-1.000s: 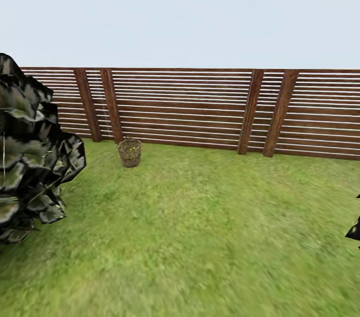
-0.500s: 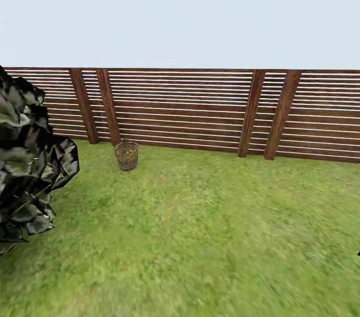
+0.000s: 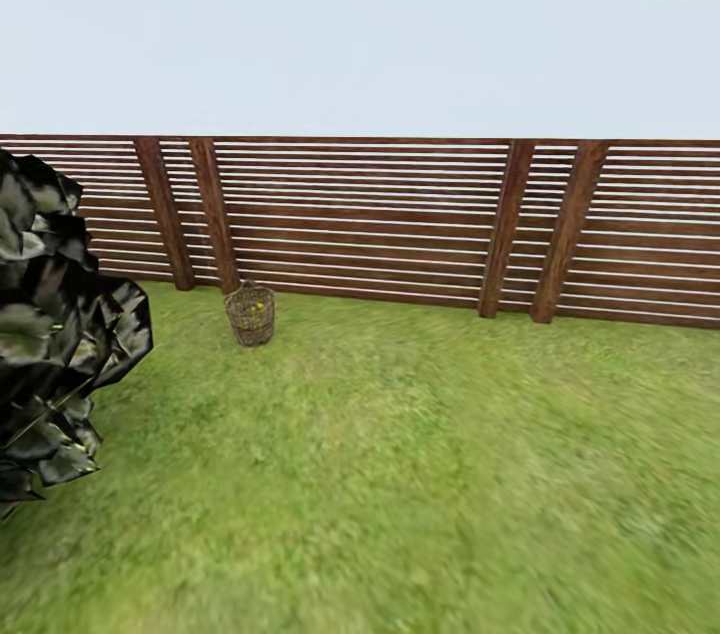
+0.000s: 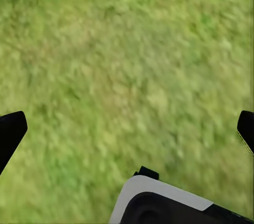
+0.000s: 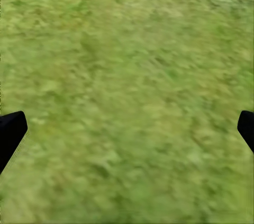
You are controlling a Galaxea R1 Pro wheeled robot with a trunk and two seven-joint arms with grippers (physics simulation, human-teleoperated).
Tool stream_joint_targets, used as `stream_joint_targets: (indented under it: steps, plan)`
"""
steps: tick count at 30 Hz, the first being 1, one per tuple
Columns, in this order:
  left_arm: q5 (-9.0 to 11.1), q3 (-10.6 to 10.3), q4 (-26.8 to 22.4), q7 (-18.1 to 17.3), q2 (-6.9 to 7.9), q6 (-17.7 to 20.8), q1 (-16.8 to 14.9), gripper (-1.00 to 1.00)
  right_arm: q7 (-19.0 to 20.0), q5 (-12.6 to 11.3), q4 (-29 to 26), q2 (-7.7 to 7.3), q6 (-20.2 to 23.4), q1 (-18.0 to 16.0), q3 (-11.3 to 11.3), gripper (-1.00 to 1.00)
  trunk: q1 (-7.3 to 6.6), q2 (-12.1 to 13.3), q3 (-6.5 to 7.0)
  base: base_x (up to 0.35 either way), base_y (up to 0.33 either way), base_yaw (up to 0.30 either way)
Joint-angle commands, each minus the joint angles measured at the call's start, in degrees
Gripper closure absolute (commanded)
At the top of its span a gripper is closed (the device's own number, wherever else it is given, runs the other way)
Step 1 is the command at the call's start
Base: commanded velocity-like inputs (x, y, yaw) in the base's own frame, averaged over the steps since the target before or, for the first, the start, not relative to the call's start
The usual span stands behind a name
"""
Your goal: Take the three Easter eggs out of the wicker basket on the lawn in the garden, then place them on the lawn next to a single tree (choose any tree) so that all three eggs are next to the same tree and none are left in the basket.
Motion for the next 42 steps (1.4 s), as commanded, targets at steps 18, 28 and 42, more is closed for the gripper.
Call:
stream_joint_targets:
  steps: [18, 28, 42]
  plan:
    - [-0.1, -0.4, -0.1, 0.5, 0.02, -0.1, 0.0, -1.0, -0.2, 0.4, 0.1, 0.06, -0.3, 0.0, -0.4, -1.0, 0.06, -0.1, -0.1, 0.333, 0.0, 0.131]
    - [-0.1, -0.4, -0.1, 0.4, 0.0, 0.2, 0.0, -1.0, -0.1, 0.4, 0.1, 0.06, -0.2, 0.0, -0.4, -1.0, 0.06, -0.1, -0.1, 0.331, -0.078, 0.255]
    - [-0.1, -0.4, -0.1, 0.4, 0.01, 0.2, 0.0, -1.0, -0.2, 0.4, 0.1, -0.02, -0.2, 0.0, -0.4, -1.0, 0.06, -0.1, -0.1, 0.282, -0.217, 0.256]
